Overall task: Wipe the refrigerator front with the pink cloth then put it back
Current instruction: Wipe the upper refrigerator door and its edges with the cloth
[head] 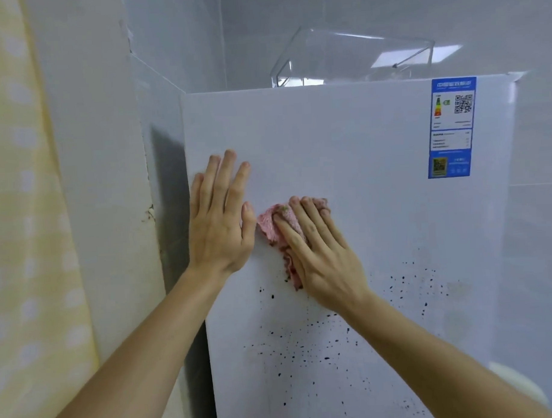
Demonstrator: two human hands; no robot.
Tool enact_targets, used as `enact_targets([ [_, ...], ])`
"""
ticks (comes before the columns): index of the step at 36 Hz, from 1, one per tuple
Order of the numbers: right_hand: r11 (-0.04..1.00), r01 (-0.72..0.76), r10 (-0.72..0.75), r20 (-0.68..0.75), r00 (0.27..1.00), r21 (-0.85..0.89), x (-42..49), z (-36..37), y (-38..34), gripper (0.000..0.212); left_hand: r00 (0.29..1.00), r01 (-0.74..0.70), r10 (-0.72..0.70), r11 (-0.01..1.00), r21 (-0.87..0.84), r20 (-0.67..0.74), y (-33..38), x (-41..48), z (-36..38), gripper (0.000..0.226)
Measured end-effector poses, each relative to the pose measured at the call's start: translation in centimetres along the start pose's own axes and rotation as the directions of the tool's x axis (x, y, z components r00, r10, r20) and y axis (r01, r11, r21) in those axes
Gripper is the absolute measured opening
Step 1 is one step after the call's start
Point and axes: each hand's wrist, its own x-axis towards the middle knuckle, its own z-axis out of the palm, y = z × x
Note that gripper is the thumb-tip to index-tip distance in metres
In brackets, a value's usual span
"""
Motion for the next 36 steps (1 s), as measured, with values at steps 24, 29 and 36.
enact_targets([
  [24,0.752,-0.654,0.655,-0.211,0.726,0.085,-2.4,-2.9,9.3,0.060,0.990,0.106,-0.101,0.994,0.040,-0.096,3.9,-0.1,3.1,0.063],
  [29,0.957,-0.289,0.284,-0.106,0.953,-0.027,-1.6,-3.6,9.2,0.052,0.968,0.177,-0.164,0.983,0.056,-0.189,5.2,1.0,3.9,0.058],
  [36,0.867,-0.496,0.484,-0.174,0.857,-0.032,-5.6,-4.9,14.1,0.059,0.969,0.185,-0.170,0.980,0.067,-0.181,5.3,0.8,4.1,0.059],
])
